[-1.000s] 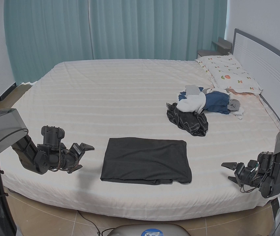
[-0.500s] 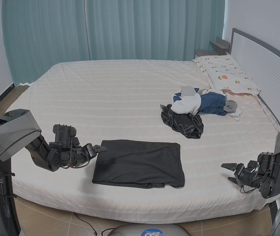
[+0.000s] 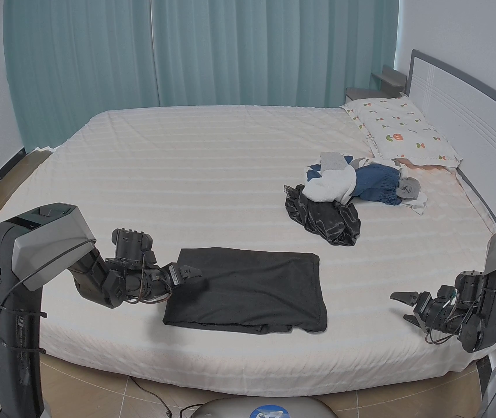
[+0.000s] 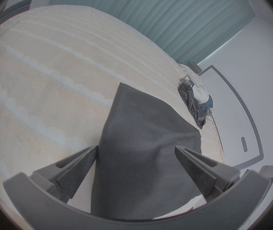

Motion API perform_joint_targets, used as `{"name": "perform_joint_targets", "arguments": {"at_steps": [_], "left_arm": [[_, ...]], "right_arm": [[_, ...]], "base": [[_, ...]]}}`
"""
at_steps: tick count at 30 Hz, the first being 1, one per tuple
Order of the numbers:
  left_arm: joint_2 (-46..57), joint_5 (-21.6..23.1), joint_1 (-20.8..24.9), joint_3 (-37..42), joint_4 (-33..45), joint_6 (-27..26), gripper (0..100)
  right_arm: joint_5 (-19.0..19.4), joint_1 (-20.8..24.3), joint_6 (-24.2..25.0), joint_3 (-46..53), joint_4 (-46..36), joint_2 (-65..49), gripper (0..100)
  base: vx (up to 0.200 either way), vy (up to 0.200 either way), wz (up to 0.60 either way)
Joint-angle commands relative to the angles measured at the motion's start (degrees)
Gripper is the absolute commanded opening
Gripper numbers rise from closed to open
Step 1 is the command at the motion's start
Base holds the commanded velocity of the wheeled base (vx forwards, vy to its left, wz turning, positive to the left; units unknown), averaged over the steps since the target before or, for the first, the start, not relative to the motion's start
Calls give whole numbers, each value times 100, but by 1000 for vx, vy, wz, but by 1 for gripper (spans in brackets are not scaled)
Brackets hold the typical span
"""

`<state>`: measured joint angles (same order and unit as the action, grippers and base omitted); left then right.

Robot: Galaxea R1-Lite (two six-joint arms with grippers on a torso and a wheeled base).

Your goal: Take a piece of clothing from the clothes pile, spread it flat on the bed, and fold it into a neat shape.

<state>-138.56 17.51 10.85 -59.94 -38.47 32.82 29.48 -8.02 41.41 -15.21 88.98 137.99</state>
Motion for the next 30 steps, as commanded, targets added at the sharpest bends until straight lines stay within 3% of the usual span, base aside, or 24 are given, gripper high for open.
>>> {"name": "perform_joint_targets", "arguments": {"at_steps": [1,15,16,22,26,30], "left_arm": [[-215,-45,5,-149,-11,14,100],[-295,-81,-30,-272,-11,76,100],[-303,-89,-30,-281,-20,76,0],[-277,-89,-57,-264,-29,93,0],[-84,-81,-83,-264,-2,717,0],[-40,-81,-83,-264,-11,832,0]], "right_arm": [[-3,2,-10,1,67,44,100],[14,-15,34,-8,67,18,100],[14,-24,42,-8,67,18,100],[14,-24,42,1,67,18,100],[14,-24,34,1,67,18,100],[14,-24,34,1,67,18,100]], "base": [[0,0,0],[0,0,0],[0,0,0],[0,0,0],[0,0,0],[0,0,0]]}}
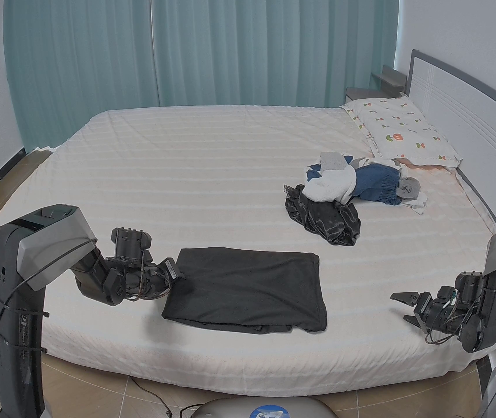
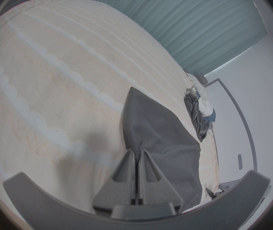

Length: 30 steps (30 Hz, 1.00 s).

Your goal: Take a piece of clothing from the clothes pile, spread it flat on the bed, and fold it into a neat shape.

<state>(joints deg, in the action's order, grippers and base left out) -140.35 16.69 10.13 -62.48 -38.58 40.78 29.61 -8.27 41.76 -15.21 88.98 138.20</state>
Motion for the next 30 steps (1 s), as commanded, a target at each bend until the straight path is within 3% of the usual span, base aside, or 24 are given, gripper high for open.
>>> {"name": "perform_joint_targets", "arguments": {"at_steps": [1,5,30], "left_arm": [[140,1,-11,7,0,44,0],[166,1,-11,69,0,36,0],[368,-78,-117,377,0,27,0]], "right_arm": [[1,0,-2,1,67,-4,100],[1,0,-2,1,67,-4,100],[1,-17,25,-17,67,-13,100]], "base": [[0,0,0],[0,0,0],[0,200,0]]}}
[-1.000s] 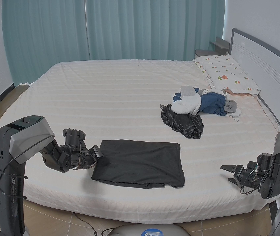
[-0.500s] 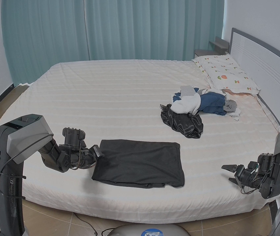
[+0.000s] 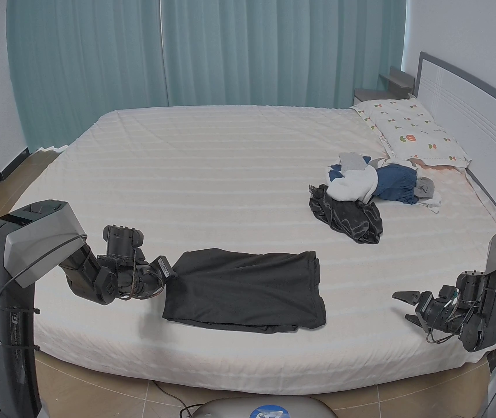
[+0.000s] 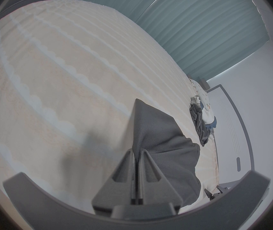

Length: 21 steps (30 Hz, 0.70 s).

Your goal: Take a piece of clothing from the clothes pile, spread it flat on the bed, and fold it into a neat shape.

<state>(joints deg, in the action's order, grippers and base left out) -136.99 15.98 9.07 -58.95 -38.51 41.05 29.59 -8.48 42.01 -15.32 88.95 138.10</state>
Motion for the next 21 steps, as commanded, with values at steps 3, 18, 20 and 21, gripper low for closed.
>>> {"name": "perform_joint_targets", "arguments": {"at_steps": [3,18,20,21], "left_arm": [[23,-7,-19,33,1,0,0],[14,-130,-10,42,19,0,0],[14,-130,-2,42,19,0,0],[14,-130,-2,42,19,0,0]], "right_arm": [[3,-4,0,-6,78,-2,100],[3,-4,9,-15,69,-2,100],[3,5,0,-15,69,-2,100],[3,-4,0,-15,69,-2,100]], "base": [[0,200,0],[0,200,0],[0,200,0],[0,200,0]]}}
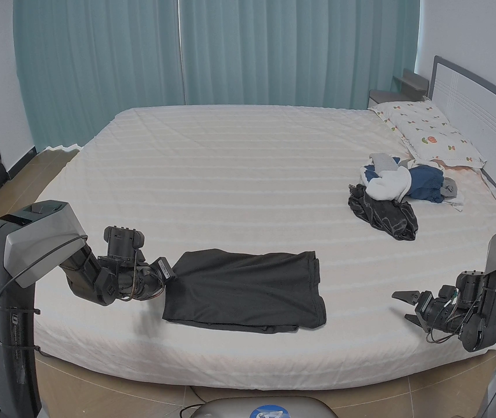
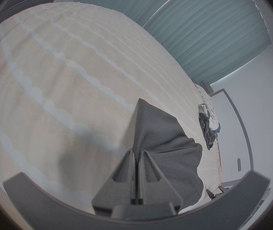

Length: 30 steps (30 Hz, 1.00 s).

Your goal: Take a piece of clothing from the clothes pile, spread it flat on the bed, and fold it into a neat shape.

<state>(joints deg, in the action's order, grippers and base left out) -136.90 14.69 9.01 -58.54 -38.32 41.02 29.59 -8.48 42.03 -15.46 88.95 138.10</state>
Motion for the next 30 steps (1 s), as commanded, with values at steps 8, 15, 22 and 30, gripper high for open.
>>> {"name": "perform_joint_targets", "arguments": {"at_steps": [8,15,22,30], "left_arm": [[5,-1,4,9,8,2,0],[58,-10,31,115,26,2,0],[58,-142,57,123,131,2,0],[111,-291,110,290,87,-6,0]], "right_arm": [[3,5,-2,-1,69,-2,100],[3,5,-2,-1,69,-2,100],[3,5,-2,8,69,-2,100],[3,5,-2,8,69,-2,100]], "base": [[0,200,0],[0,200,0],[0,143,0],[0,0,0]]}}
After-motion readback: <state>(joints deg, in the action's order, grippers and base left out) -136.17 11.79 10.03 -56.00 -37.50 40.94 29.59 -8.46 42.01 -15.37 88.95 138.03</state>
